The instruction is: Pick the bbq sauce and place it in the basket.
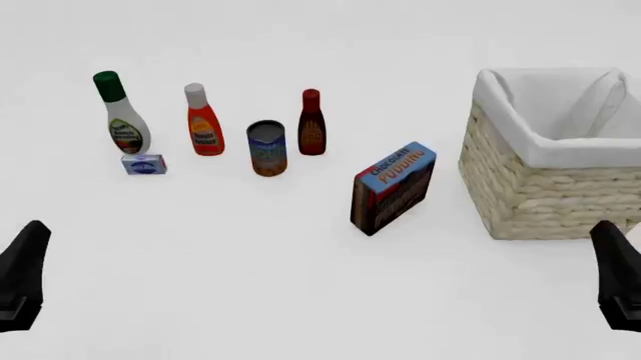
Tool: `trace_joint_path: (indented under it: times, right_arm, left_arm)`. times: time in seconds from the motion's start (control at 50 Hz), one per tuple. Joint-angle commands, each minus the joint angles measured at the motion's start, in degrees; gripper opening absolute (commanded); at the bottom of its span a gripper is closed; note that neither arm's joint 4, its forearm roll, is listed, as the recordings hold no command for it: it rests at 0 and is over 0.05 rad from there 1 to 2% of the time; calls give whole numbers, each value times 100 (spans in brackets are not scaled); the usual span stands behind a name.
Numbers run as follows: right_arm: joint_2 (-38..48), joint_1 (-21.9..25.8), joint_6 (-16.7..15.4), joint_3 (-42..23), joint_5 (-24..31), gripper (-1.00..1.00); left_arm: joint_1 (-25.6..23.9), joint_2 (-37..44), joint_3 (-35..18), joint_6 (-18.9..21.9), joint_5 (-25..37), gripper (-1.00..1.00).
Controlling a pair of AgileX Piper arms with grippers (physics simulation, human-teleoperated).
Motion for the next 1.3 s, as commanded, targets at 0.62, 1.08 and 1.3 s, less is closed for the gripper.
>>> trace_joint_path:
  times: [0.62, 1.08, 1.3]
  right_arm:
    - [692, 146, -64, -988, 333, 100]
    - [4625, 577, -416, -3848, 134, 100]
    - [5269, 702, -689, -4697, 388, 100]
  left_arm:
    - [0, 0, 0, 0, 0, 100]
    - [0, 0, 0, 0, 0, 100]
    - [0, 0, 0, 0, 0, 100]
